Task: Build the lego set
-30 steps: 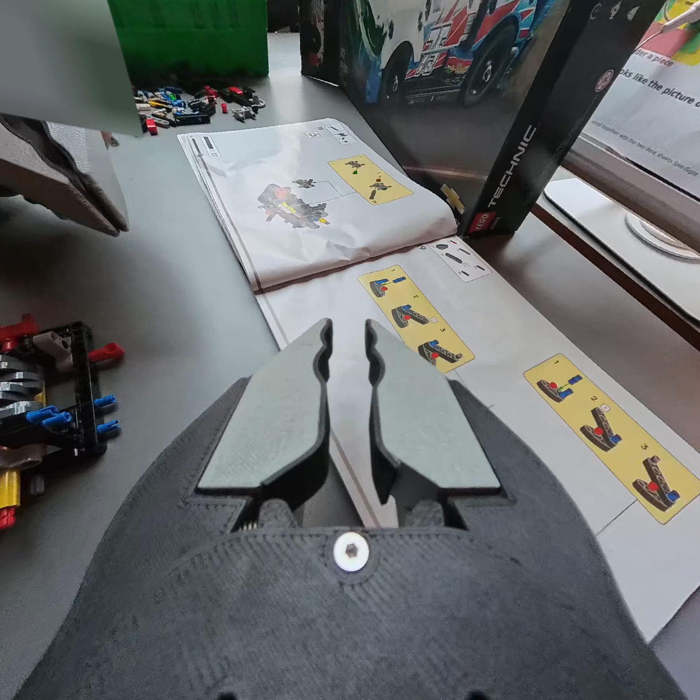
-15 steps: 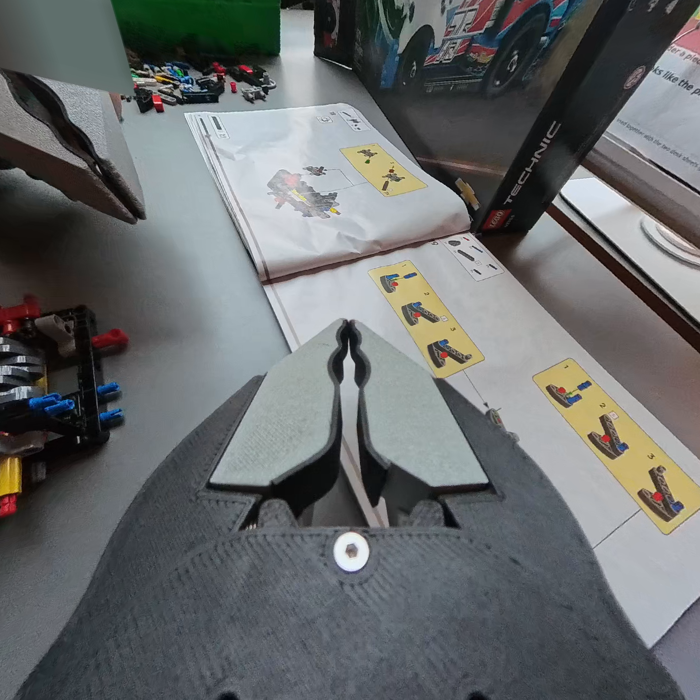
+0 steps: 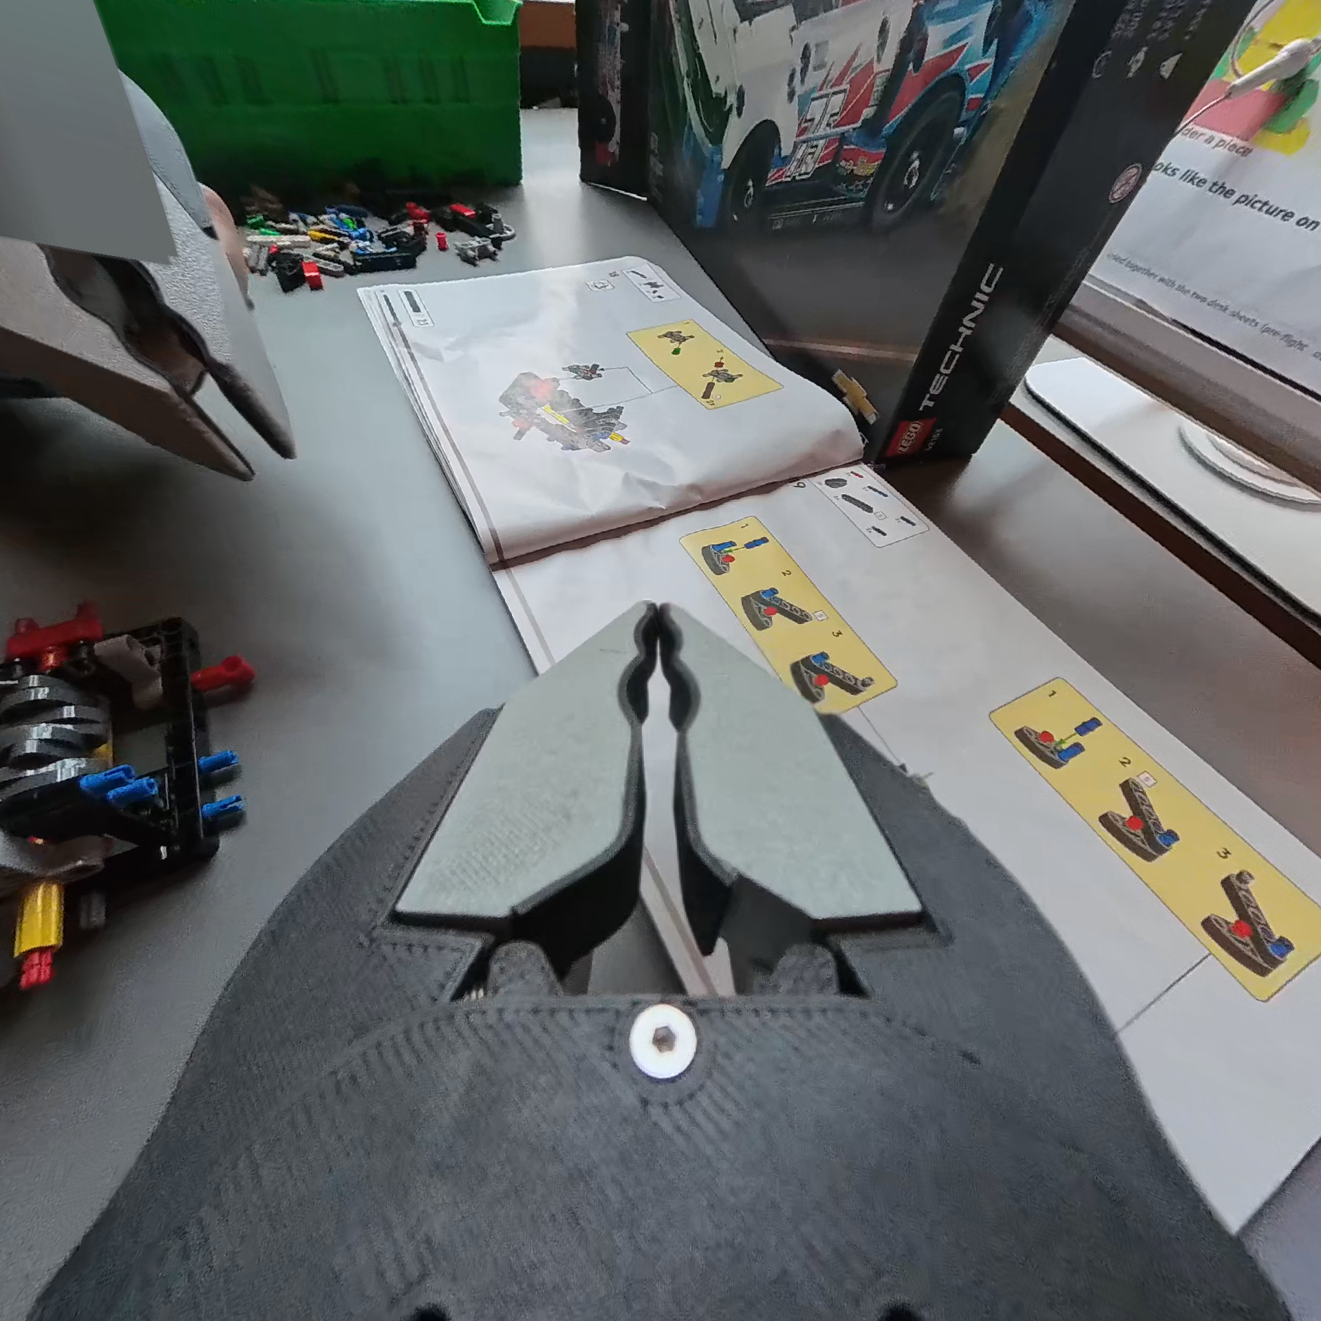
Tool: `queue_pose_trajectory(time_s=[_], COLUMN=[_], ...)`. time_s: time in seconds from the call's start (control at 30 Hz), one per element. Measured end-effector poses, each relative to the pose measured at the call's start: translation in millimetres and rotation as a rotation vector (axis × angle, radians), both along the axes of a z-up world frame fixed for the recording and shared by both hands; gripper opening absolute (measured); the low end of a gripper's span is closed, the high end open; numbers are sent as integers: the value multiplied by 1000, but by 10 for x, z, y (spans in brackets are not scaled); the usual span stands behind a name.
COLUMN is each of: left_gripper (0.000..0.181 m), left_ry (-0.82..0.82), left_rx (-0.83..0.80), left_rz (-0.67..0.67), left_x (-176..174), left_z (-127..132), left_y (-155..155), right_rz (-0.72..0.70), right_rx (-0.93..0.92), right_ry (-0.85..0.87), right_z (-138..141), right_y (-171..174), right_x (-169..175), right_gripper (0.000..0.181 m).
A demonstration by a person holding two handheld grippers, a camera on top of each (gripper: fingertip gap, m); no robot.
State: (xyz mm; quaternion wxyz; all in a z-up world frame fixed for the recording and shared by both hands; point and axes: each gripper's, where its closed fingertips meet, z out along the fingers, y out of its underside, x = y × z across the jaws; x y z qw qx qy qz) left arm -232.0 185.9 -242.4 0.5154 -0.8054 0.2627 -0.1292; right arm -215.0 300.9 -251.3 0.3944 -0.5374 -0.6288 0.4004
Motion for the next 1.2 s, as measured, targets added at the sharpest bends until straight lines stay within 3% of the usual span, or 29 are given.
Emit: queue_pose_trajectory(time_s=[0.17,0.4,0.53,0.67,1.0,1.07,1.2], left_gripper=[0,9,26,34,41,54,59], left_ry=[7,-6,-108,-153,-191,-205,-210], left_rx=[4,-1,-27,-38,-60,-64,-63], left_rz=[13,-5,-2,27,7,27,12], left_x=[-12,19,56,-17,42,9,25], left_z=[2,5,45,70,62,64,73], left_y=[8,-6,4,30,12,33,25], right_rz=[-11,-15,-7,20,39,49,61], right_rx=[2,-9,-34,-56,-136,-175,-274], right_ry=[-4,18,46,49,125,157,227], right_z=[-6,28,76,86,210,266,390], right_y=[15,23,5,-48,-65,-74,-59], right_x=[-3,0,7,-11,-5,4,30], right_gripper=[7,21,37,64,74,79,87])
